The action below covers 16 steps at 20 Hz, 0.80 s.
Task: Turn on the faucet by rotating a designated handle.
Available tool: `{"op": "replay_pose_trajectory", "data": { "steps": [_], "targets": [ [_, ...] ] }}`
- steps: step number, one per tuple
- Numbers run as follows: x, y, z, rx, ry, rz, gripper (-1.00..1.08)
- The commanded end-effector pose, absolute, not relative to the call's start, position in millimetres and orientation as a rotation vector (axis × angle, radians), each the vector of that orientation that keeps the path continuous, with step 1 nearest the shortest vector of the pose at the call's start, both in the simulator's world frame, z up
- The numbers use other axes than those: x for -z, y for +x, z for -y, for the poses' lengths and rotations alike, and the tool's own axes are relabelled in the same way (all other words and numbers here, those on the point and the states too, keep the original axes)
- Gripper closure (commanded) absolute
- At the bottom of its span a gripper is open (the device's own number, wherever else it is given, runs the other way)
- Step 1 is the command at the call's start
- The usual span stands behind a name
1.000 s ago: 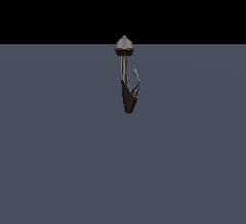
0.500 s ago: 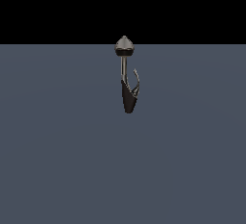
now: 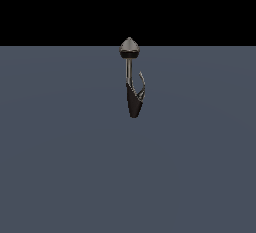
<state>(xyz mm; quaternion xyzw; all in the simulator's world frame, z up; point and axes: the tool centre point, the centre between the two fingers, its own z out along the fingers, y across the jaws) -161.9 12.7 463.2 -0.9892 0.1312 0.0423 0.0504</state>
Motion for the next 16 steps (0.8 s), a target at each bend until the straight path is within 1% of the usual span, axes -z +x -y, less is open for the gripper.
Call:
{"op": "replay_pose_trajectory", "data": {
  "steps": [1,16],
  "targets": [
    [-456,-143,-14,-0.159,-2.962,-0.483,1.08],
    [-394,-35,-7,-0.348,-2.622,-0.971,1.08]
  ]
}}
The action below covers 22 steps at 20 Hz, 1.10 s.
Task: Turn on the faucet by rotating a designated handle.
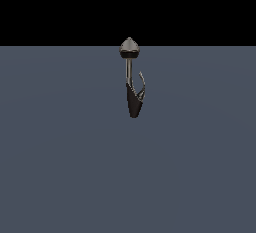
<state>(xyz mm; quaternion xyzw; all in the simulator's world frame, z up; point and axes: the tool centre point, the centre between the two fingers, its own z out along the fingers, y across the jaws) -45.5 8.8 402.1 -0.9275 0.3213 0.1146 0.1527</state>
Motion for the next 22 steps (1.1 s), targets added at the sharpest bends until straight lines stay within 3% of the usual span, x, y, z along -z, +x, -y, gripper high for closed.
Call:
{"op": "replay_pose_trajectory", "data": {
  "steps": [1,22],
  "targets": [
    [-389,-28,-6,-0.362,-2.596,-1.002,1.08],
    [-238,92,38,-0.639,-1.981,-1.602,1.08]
  ]
}}
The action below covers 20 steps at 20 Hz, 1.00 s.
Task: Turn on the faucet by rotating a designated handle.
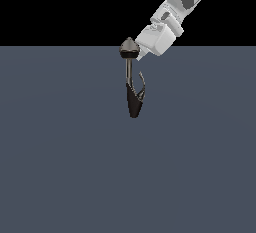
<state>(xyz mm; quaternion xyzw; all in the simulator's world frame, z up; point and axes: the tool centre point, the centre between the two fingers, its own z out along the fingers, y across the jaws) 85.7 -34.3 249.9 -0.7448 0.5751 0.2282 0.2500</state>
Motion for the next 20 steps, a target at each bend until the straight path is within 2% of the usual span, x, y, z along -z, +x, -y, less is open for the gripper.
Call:
{"op": "replay_pose_trajectory", "data": {
  "steps": [1,10,20],
  "targets": [
    [-231,95,40,-0.649,-1.954,-1.622,1.08],
    [-187,114,54,-0.713,-1.787,-1.742,1.08],
    [-178,116,57,-0.726,-1.754,-1.764,1.08]
  ]
}}
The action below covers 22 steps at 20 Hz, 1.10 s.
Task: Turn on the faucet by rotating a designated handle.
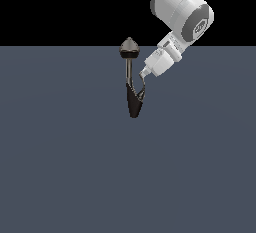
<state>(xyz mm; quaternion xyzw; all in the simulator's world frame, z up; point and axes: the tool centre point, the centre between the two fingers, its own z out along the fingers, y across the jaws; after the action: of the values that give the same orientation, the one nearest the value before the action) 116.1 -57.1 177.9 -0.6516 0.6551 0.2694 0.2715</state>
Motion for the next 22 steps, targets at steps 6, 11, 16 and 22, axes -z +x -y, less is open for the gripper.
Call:
{"op": "replay_pose_trajectory", "data": {
  "steps": [6,11,16,22],
  "targets": [
    [-181,103,54,-0.726,-1.754,-1.764,1.08],
    [-184,91,51,-0.725,-1.754,-1.764,1.08],
    [-187,79,48,-0.725,-1.754,-1.764,1.08],
    [-185,73,52,-0.714,-1.747,-1.773,1.08]
  ]
}}
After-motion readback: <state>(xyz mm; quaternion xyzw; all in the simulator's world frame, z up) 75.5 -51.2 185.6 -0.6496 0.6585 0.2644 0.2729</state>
